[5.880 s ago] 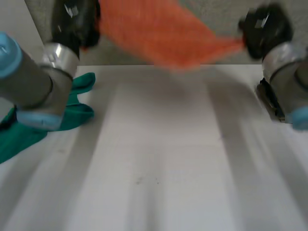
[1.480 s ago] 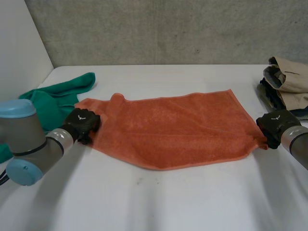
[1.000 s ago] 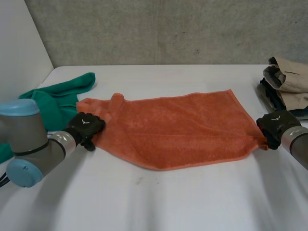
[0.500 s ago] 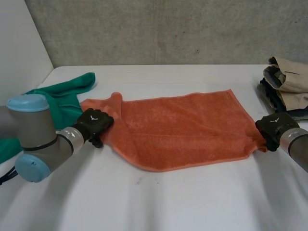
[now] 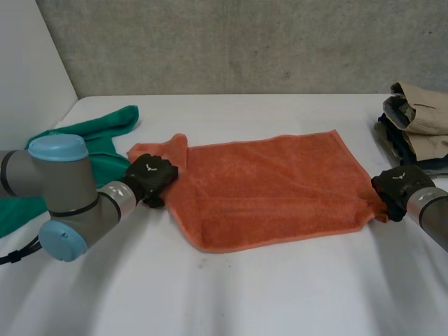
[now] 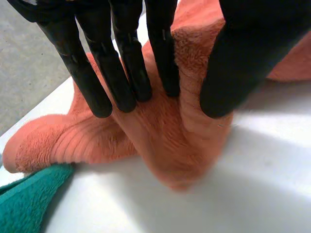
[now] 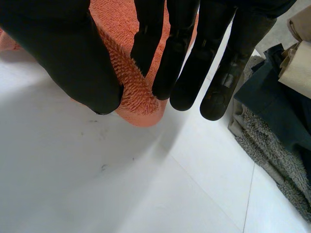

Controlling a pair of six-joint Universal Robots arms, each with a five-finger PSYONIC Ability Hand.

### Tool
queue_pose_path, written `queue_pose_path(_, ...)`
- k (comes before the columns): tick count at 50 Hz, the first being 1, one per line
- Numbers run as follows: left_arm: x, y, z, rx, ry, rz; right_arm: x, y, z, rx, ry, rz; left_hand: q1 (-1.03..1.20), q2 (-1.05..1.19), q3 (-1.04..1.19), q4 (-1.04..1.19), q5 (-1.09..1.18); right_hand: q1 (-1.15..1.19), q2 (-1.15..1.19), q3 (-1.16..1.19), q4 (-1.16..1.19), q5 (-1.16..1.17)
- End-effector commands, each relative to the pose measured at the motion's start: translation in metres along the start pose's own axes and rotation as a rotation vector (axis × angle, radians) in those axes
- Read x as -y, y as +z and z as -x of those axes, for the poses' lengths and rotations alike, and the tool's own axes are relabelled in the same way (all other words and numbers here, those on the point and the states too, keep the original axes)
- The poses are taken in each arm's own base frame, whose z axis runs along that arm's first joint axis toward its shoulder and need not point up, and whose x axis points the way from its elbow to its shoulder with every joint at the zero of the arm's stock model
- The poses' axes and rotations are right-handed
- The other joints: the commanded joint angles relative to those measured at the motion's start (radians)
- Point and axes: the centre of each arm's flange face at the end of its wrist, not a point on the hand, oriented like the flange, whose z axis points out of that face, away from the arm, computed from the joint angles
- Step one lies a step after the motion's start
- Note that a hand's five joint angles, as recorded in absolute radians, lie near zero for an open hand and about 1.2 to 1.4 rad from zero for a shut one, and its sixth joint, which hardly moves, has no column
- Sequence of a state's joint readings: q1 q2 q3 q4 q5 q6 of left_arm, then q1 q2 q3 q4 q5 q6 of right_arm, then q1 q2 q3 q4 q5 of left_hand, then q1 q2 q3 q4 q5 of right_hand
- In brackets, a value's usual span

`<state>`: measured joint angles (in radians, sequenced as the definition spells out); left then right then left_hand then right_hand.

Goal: Fold the laundry.

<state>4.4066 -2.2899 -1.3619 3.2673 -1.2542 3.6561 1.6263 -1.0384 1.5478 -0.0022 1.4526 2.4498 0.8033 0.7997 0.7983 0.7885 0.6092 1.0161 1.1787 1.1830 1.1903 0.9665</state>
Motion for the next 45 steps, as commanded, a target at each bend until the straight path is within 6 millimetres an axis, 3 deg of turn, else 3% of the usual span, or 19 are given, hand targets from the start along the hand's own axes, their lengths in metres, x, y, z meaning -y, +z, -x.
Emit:
queue_pose_path(1, 0.003, 0.003, -0.001, -0.002, -0.048, -0.013, 0.000, 0.000, 0.000, 0.001, 0.000, 0.002, 0.593, 0.596, 0.598, 0.608, 0.612, 0.380, 0.218, 0.213, 0.206, 0.255)
queue_pose_path(8, 0.007, 0.001, 0.001, 0.011, -0.079, -0.015, 0.002, -0.002, -0.003, -0.009, 0.000, -0.004, 0.593, 0.597, 0.598, 0.608, 0.613, 0.380, 0.218, 0.213, 0.206, 0.255)
queue_pose_path(11, 0.021, -0.007, 0.009, 0.039, -0.084, -0.038, 0.003, -0.002, -0.004, -0.013, 0.000, -0.004, 0.593, 0.597, 0.598, 0.608, 0.613, 0.380, 0.218, 0.213, 0.206, 0.255)
queue_pose_path(12, 0.033, -0.016, 0.015, 0.065, -0.081, -0.055, 0.004, -0.003, -0.005, -0.014, -0.002, -0.005, 0.593, 0.597, 0.598, 0.608, 0.613, 0.380, 0.218, 0.213, 0.206, 0.255)
queue_pose_path(18, 0.057, -0.061, 0.028, 0.149, -0.072, -0.015, 0.003, -0.015, -0.003, 0.034, -0.058, 0.052, 0.593, 0.597, 0.598, 0.608, 0.613, 0.380, 0.218, 0.213, 0.206, 0.255)
queue_pose_path(23, 0.071, -0.119, 0.030, 0.194, 0.018, 0.083, 0.023, -0.054, -0.014, 0.047, -0.184, 0.063, 0.593, 0.597, 0.598, 0.608, 0.613, 0.380, 0.218, 0.213, 0.206, 0.255)
queue_pose_path(29, 0.053, -0.176, 0.015, 0.140, 0.154, 0.316, 0.025, -0.095, -0.011, 0.102, -0.345, 0.107, 0.593, 0.597, 0.598, 0.608, 0.613, 0.380, 0.218, 0.213, 0.206, 0.255)
queue_pose_path(34, 0.023, -0.207, -0.017, -0.001, 0.190, 0.502, 0.005, -0.122, -0.006, 0.189, -0.463, 0.226, 0.593, 0.597, 0.598, 0.608, 0.613, 0.380, 0.218, 0.213, 0.206, 0.255)
queue_pose_path(40, 0.007, -0.215, -0.025, -0.027, 0.176, 0.581, -0.004, -0.126, -0.008, 0.196, -0.469, 0.267, 0.593, 0.597, 0.598, 0.608, 0.613, 0.380, 0.218, 0.213, 0.206, 0.255)
queue_pose_path(45, 0.011, -0.204, -0.013, 0.020, 0.177, 0.547, -0.005, -0.120, -0.015, 0.179, -0.457, 0.270, 0.593, 0.597, 0.598, 0.608, 0.613, 0.380, 0.218, 0.213, 0.206, 0.255)
